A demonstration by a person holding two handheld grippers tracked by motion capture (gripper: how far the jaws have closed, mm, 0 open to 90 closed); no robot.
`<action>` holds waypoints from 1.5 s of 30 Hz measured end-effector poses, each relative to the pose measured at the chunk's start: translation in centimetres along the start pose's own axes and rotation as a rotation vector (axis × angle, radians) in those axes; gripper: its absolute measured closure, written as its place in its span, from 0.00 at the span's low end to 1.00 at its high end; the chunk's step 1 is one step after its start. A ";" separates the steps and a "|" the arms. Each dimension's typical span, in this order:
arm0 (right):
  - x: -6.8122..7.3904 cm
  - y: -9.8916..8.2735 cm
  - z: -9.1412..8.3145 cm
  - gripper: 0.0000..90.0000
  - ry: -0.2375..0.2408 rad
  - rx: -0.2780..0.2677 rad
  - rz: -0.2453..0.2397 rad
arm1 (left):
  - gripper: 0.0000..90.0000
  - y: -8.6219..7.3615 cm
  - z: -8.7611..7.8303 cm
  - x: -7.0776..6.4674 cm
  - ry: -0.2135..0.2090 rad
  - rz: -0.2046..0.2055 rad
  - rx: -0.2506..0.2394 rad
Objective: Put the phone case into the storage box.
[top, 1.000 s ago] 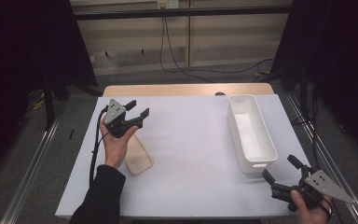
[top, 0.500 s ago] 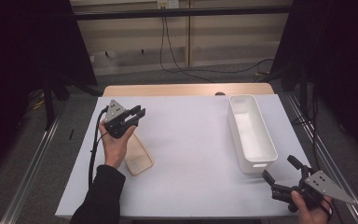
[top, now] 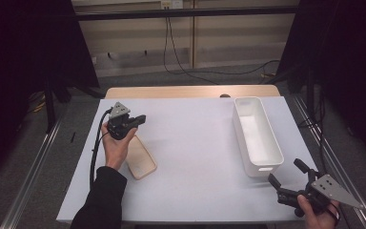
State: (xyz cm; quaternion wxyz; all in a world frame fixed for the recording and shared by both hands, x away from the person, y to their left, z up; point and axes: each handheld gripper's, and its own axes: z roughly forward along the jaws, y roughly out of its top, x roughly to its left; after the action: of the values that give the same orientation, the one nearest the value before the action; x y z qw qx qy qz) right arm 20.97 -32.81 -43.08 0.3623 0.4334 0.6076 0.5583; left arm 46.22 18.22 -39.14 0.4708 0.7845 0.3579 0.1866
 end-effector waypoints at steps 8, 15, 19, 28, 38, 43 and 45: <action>0.0 0.0 0.0 0.00 0.002 0.001 0.001 | 1.00 0.6 1.0 0.3 -0.005 -0.017 0.132; 0.0 0.0 0.1 0.00 0.005 0.002 -0.001 | 1.00 1.0 2.3 0.3 -0.006 0.019 0.254; 0.1 0.0 0.1 0.00 0.006 0.001 -0.001 | 1.00 0.9 2.8 0.4 -0.001 0.010 0.288; 0.1 0.0 0.1 0.00 0.009 0.003 -0.004 | 1.00 0.2 3.6 1.0 0.024 -0.036 0.367; 0.0 0.0 0.1 0.00 0.006 0.002 -0.002 | 1.00 -1.3 5.1 1.8 0.046 -0.033 0.482; 0.1 0.0 0.1 0.00 0.007 0.001 -0.001 | 1.00 -1.4 5.2 1.4 0.065 0.003 0.511; 0.1 0.0 0.1 0.00 0.006 0.001 -0.002 | 1.00 -1.8 5.3 1.5 0.051 0.010 0.526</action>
State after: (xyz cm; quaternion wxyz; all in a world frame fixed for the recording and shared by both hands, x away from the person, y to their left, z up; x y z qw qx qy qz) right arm 21.04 -32.72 -43.11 0.3608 0.4313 0.6093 0.5591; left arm 49.86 16.68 -43.33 0.2407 0.8766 0.4020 0.1095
